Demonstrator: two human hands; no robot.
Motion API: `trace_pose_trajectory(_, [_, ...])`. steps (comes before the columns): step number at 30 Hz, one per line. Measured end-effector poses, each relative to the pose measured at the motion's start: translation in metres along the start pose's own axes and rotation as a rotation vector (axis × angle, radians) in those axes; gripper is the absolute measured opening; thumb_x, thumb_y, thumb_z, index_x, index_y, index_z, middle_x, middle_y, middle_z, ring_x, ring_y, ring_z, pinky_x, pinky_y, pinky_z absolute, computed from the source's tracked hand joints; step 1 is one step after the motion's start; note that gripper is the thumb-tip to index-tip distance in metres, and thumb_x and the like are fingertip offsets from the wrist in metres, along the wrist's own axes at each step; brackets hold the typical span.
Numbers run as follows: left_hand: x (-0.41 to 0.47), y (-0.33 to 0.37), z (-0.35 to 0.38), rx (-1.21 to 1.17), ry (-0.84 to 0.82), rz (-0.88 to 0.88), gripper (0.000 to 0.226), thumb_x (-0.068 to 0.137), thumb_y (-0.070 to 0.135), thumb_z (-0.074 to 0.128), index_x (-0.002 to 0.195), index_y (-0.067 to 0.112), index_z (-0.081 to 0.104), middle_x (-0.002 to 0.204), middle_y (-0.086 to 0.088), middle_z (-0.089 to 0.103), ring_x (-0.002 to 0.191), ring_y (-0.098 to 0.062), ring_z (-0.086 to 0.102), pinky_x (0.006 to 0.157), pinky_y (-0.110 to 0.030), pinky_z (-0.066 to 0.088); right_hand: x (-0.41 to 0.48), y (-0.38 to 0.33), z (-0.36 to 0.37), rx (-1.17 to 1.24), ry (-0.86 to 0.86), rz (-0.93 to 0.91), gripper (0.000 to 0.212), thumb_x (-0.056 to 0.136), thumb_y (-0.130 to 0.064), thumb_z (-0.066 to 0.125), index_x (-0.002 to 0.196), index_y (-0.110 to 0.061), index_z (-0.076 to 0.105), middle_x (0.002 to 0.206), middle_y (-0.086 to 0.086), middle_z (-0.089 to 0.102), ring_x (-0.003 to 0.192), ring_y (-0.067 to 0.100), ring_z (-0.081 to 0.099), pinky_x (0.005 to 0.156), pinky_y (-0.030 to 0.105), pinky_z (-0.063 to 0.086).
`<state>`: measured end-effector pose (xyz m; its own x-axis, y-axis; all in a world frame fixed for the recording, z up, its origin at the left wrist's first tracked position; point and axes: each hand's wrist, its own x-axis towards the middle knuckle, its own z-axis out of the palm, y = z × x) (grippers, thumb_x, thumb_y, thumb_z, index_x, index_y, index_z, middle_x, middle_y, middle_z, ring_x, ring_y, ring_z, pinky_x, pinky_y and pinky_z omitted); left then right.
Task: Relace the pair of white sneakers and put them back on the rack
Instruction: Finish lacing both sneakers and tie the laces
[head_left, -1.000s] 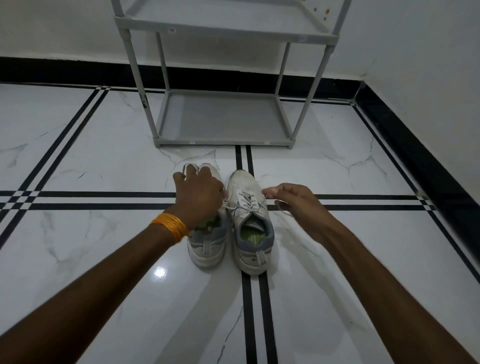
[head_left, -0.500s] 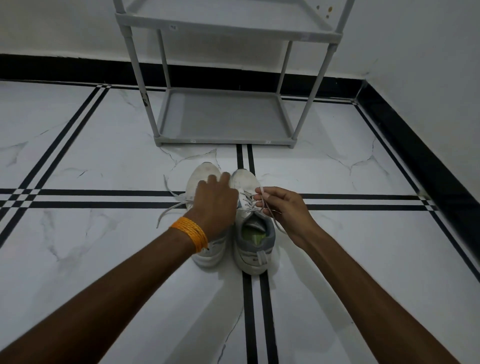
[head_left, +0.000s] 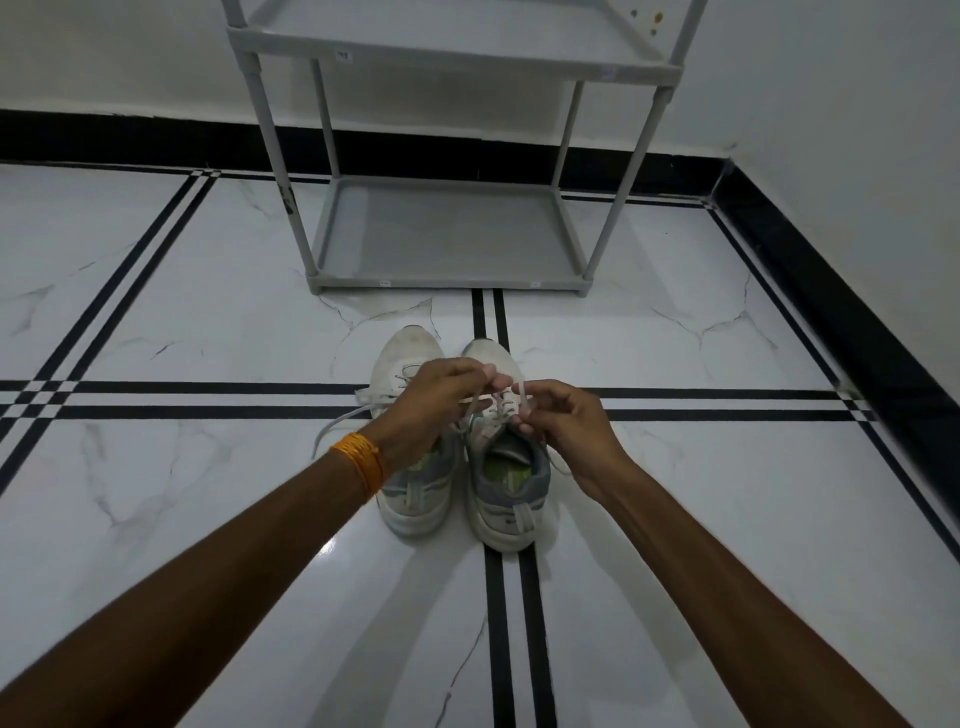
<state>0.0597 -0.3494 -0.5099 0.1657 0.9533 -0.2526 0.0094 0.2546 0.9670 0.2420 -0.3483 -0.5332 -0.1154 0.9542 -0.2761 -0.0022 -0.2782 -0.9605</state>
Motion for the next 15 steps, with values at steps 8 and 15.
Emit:
trace_pose_trajectory(8, [0.003,-0.021,0.016,0.095,0.069,0.286,0.023,0.096,0.017,0.058,0.11,0.004,0.072,0.1,-0.011,0.075,0.093,-0.019,0.072,0.078,-0.029,0.061,0.004,-0.006,0.0,-0.005,0.009,-0.028,0.027,0.084,0.004,0.068,0.109,-0.006,0.07,0.086,0.019,0.073,0.077,0.025,0.073,0.071,0.03,0.058])
trace_pose_trajectory(15, [0.006,-0.033,0.02,0.214,0.147,0.351,0.021,0.096,0.02,0.059,0.107,0.009,0.074,0.092,-0.006,0.076,0.083,-0.017,0.073,0.066,-0.027,0.059,0.004,-0.003,0.002,0.002,0.021,-0.048,0.023,0.085,-0.006,0.071,0.108,-0.006,0.072,0.094,0.02,0.075,0.077,0.022,0.072,0.073,0.028,0.059])
